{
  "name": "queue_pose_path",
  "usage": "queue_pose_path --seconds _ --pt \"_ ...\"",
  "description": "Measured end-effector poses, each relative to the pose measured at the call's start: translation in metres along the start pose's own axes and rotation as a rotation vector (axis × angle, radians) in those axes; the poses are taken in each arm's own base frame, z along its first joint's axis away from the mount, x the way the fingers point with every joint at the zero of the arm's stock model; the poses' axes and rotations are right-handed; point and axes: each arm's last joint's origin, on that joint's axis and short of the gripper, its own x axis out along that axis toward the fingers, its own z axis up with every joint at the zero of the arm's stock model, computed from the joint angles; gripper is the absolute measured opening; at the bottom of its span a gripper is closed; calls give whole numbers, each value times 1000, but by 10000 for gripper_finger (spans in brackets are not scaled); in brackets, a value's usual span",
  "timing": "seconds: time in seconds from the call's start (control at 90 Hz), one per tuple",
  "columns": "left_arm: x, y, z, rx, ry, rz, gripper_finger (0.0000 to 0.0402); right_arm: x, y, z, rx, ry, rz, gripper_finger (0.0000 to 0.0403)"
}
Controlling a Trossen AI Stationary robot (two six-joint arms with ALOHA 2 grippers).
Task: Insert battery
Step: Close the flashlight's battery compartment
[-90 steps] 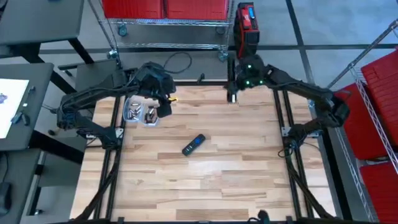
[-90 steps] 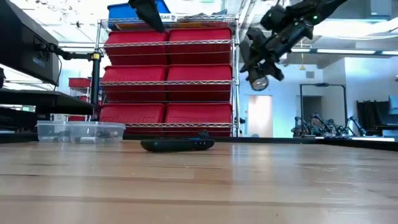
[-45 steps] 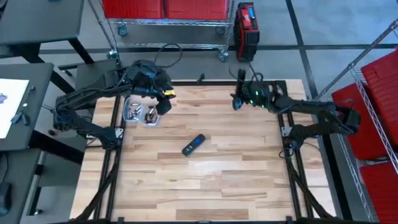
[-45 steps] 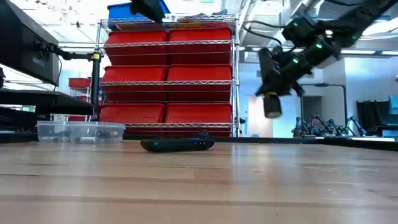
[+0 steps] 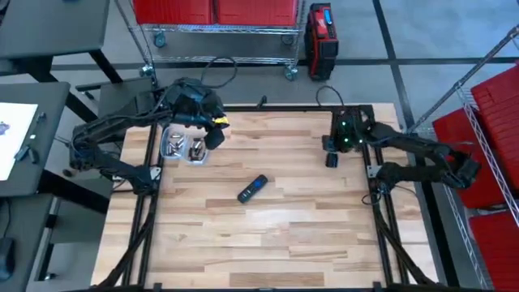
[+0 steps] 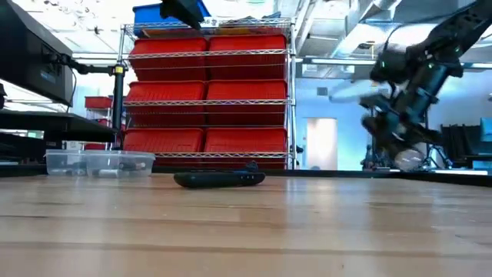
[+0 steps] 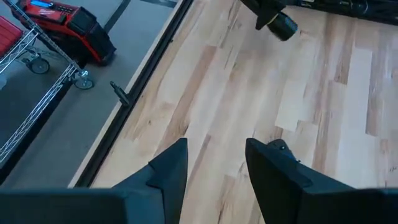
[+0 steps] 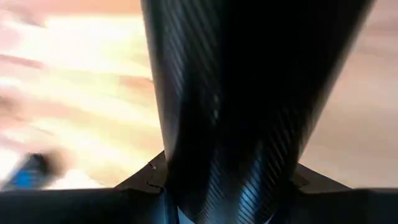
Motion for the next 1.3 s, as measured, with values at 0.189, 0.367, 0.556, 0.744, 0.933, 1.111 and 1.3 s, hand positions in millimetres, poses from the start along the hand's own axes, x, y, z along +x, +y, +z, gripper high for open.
queue_pose_path --seconds 0.189,0.367,0.556,0.744,0.933,1.111,1.3 --pt "0 0 0 26 0 0 141 2 -4 15 14 173 -139 132" --pt "0 0 0 58 1 -1 141 14 -9 29 43 297 -269 132" --pt "0 0 -1 79 7 -1 141 30 -19 32 69 355 -376 132" --pt "0 0 -4 114 45 -5 141 34 -19 32 77 344 -414 132" --pt "0 0 -6 140 60 -7 141 34 -19 32 79 339 -418 132" --pt "0 0 -6 146 57 -7 141 35 -19 32 79 336 -418 132" --pt "0 -1 -6 147 57 -8 141 35 -19 32 77 332 -419 167"
